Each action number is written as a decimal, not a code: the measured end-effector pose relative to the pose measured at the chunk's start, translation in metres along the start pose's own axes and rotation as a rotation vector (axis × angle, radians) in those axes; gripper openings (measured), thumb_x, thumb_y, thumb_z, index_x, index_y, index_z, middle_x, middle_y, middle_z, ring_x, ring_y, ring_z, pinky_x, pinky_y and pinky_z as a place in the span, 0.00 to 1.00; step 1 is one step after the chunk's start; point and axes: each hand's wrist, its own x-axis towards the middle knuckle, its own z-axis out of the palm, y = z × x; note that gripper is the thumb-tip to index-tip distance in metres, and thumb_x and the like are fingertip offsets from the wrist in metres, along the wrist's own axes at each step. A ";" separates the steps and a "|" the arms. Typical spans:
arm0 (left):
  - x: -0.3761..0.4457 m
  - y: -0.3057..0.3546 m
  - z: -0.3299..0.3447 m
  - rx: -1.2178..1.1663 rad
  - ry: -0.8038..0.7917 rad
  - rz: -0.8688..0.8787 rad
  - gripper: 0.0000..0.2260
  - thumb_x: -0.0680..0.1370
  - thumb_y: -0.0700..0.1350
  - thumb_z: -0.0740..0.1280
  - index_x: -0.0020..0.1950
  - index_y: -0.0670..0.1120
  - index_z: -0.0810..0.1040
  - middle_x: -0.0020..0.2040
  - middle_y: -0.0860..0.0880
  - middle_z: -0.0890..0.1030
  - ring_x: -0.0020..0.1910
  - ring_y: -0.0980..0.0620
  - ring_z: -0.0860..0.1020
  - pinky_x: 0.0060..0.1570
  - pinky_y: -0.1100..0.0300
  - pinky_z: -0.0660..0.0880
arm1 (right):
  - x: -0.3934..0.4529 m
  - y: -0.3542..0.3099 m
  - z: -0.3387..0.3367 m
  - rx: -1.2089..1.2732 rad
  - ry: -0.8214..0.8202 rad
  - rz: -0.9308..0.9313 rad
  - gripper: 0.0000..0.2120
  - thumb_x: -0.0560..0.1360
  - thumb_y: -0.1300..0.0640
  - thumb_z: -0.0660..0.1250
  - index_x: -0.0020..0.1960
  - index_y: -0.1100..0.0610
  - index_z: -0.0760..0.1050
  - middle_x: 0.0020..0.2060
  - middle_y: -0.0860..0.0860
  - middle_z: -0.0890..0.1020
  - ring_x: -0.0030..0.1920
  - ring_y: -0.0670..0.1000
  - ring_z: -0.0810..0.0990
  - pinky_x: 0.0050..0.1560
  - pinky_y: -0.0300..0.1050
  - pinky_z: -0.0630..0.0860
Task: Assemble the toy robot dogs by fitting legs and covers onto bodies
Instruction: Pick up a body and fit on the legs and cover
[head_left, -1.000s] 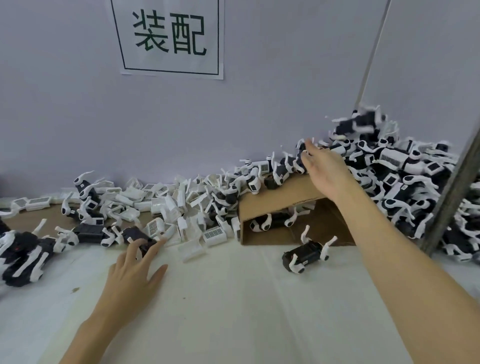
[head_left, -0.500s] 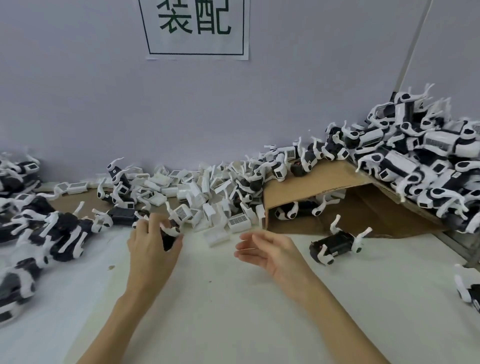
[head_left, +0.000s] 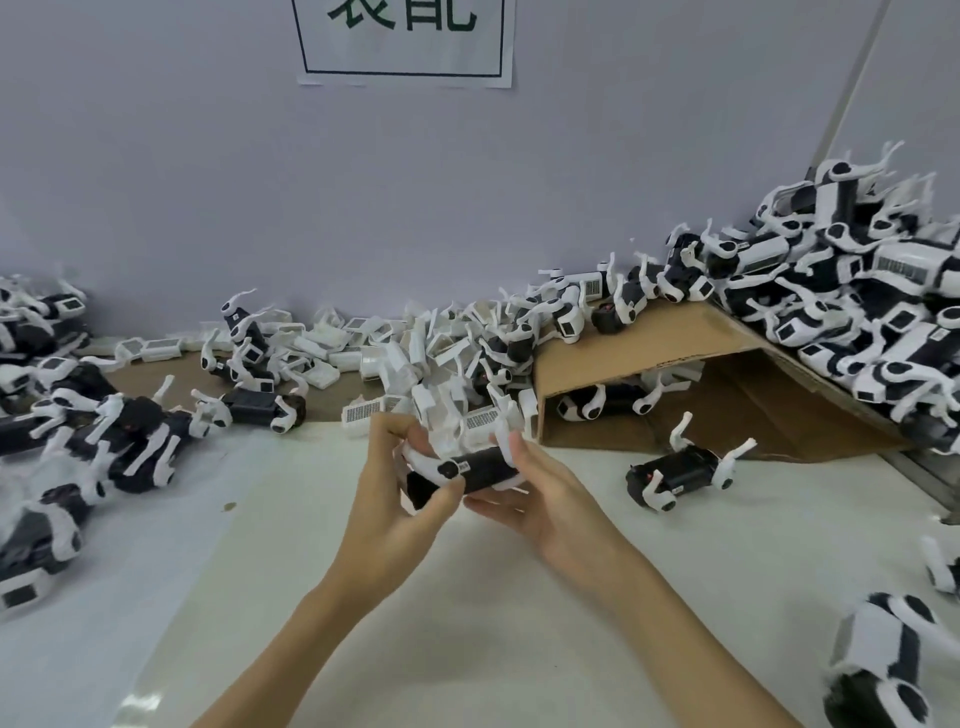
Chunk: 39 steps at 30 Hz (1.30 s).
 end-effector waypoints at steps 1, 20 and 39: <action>-0.001 -0.001 0.000 -0.024 -0.013 -0.018 0.16 0.73 0.50 0.70 0.55 0.54 0.67 0.49 0.50 0.72 0.44 0.49 0.71 0.44 0.52 0.70 | -0.001 0.001 -0.001 -0.014 -0.004 0.008 0.27 0.81 0.43 0.68 0.68 0.64 0.77 0.61 0.62 0.84 0.61 0.63 0.84 0.62 0.54 0.81; 0.010 -0.015 -0.004 -0.230 -0.005 -0.512 0.33 0.73 0.61 0.78 0.76 0.67 0.69 0.58 0.45 0.86 0.62 0.50 0.83 0.62 0.57 0.72 | 0.007 -0.002 -0.017 -0.188 0.114 -0.127 0.35 0.69 0.41 0.77 0.71 0.56 0.78 0.68 0.56 0.81 0.64 0.51 0.83 0.70 0.51 0.77; 0.018 -0.014 -0.024 -0.476 -0.191 -0.508 0.27 0.74 0.40 0.80 0.68 0.61 0.81 0.60 0.42 0.85 0.52 0.36 0.85 0.56 0.56 0.82 | -0.006 -0.017 -0.014 0.068 -0.102 -0.034 0.34 0.72 0.44 0.79 0.75 0.50 0.74 0.71 0.59 0.78 0.70 0.63 0.78 0.62 0.55 0.81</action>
